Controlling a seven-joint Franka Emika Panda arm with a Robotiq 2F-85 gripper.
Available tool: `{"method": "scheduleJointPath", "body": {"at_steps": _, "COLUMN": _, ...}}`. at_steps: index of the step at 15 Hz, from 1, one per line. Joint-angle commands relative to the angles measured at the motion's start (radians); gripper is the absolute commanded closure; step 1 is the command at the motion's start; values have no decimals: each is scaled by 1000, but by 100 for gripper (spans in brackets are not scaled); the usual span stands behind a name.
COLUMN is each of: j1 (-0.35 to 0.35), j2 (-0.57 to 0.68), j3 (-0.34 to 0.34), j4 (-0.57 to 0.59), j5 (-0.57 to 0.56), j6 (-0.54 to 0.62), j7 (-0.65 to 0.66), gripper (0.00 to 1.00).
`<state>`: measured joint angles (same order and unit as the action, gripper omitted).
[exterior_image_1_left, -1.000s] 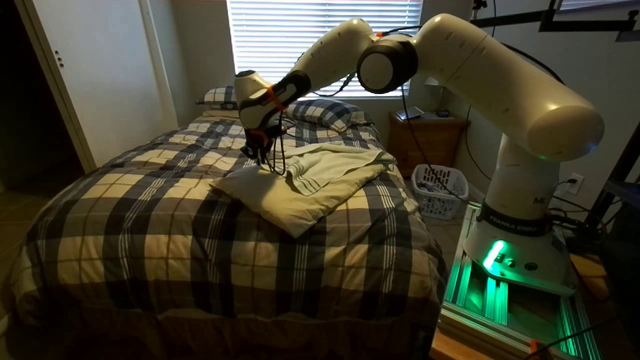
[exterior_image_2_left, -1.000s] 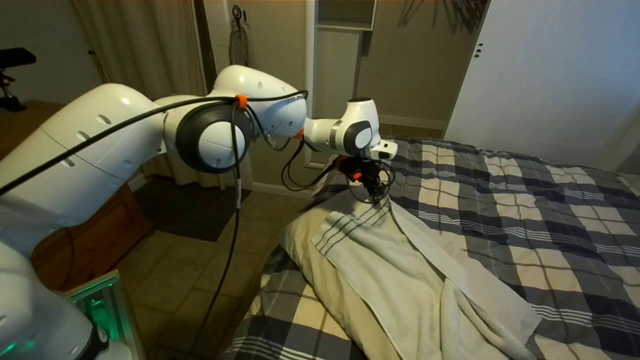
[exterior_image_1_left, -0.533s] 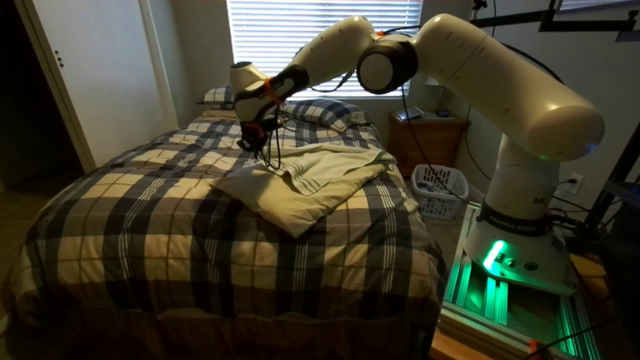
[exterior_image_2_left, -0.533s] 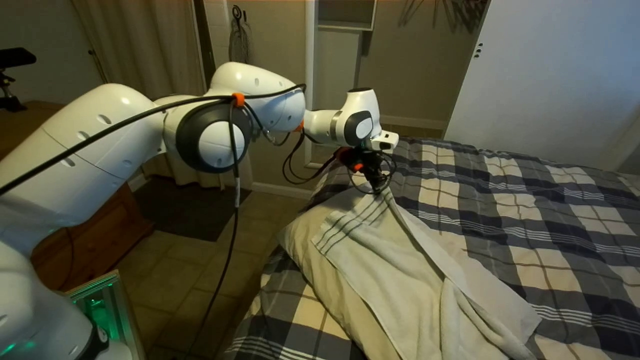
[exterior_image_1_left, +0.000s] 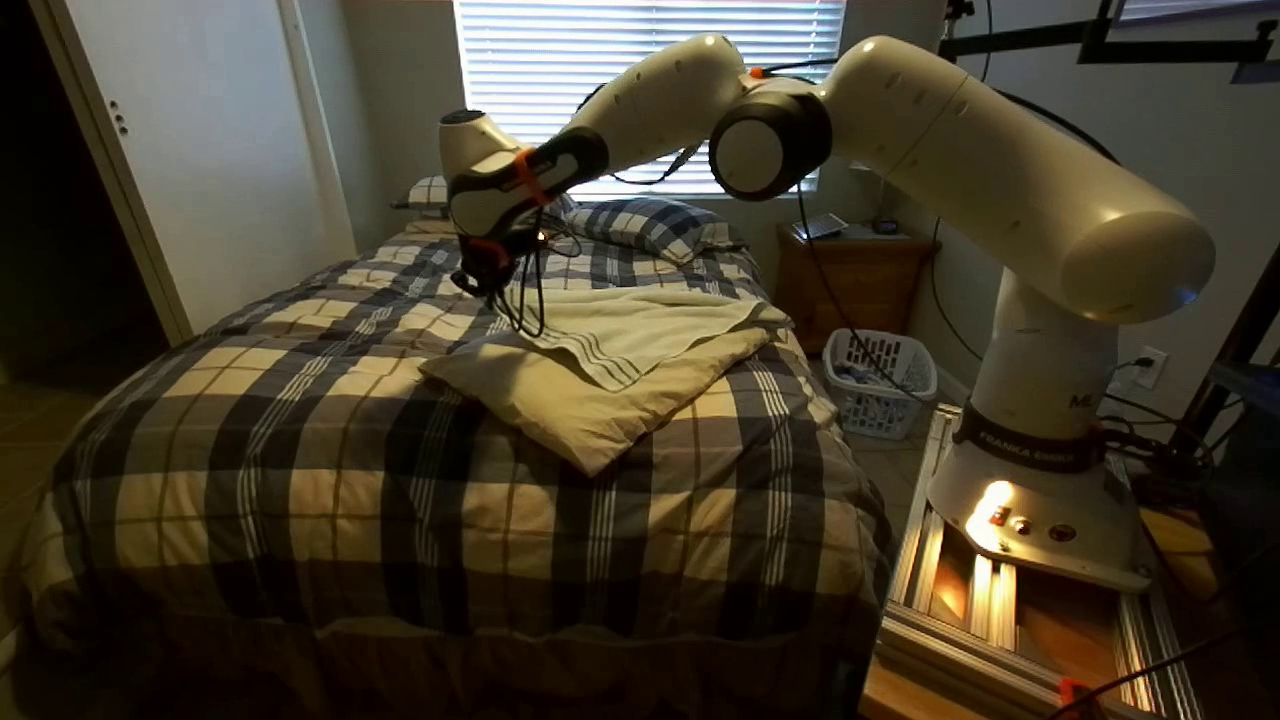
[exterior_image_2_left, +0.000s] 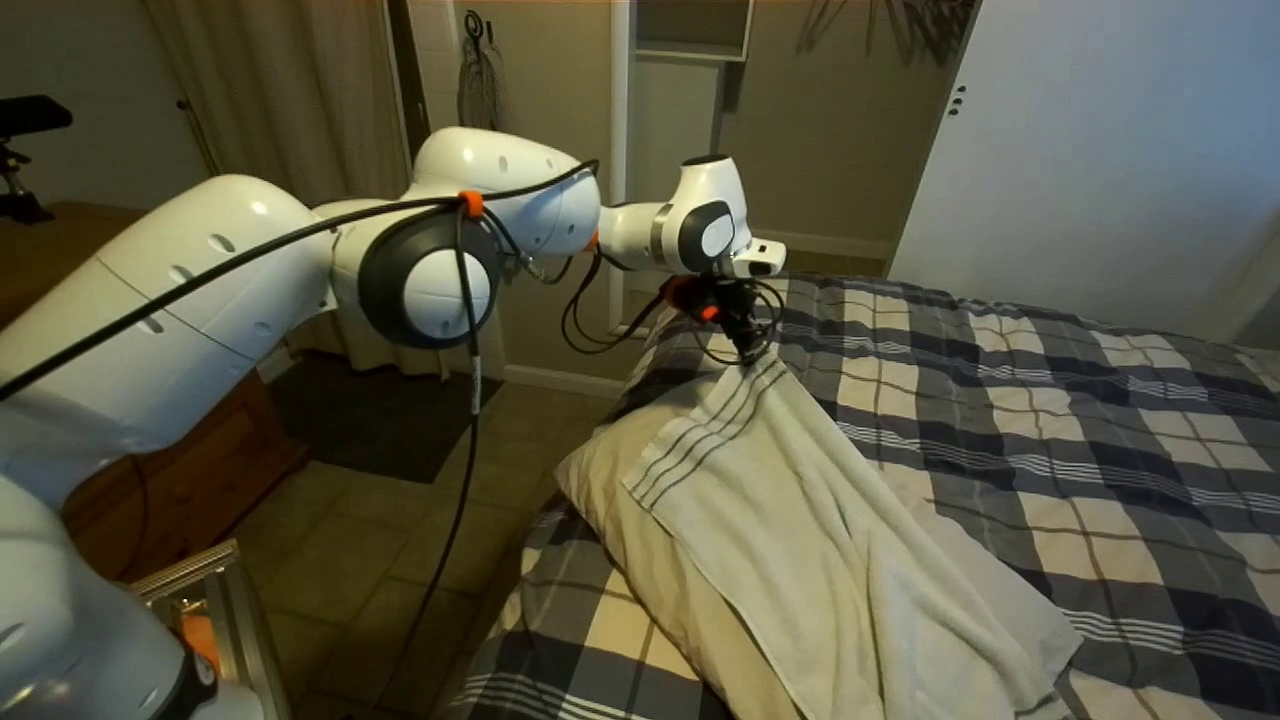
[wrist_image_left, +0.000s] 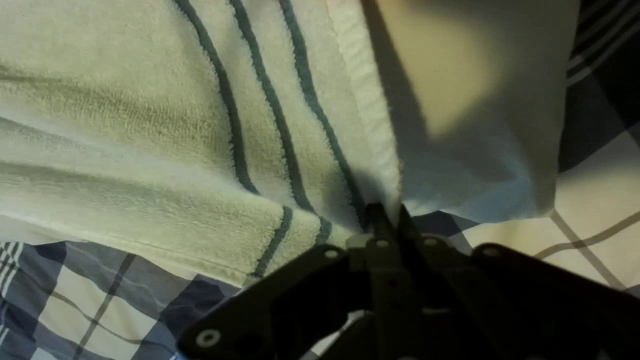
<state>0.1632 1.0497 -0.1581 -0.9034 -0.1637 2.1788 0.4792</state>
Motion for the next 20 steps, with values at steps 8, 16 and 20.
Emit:
{"method": "scheduleJointPath", "body": {"at_steps": 8, "j1": 12, "j2": 141, "j3": -7, "j4": 231, "j5": 0, "j6": -28, "j7": 4, "gripper": 71}}
{"method": "scheduleJointPath", "body": {"at_steps": 16, "j1": 44, "j2": 53, "j3": 1, "j4": 160, "j5": -7, "j6": -350, "j7": -19, "gripper": 23}}
{"method": "scheduleJointPath", "body": {"at_steps": 20, "j1": 91, "j2": 33, "j3": -16, "j4": 103, "j5": -57, "j6": -442, "j7": -58, "gripper": 0}}
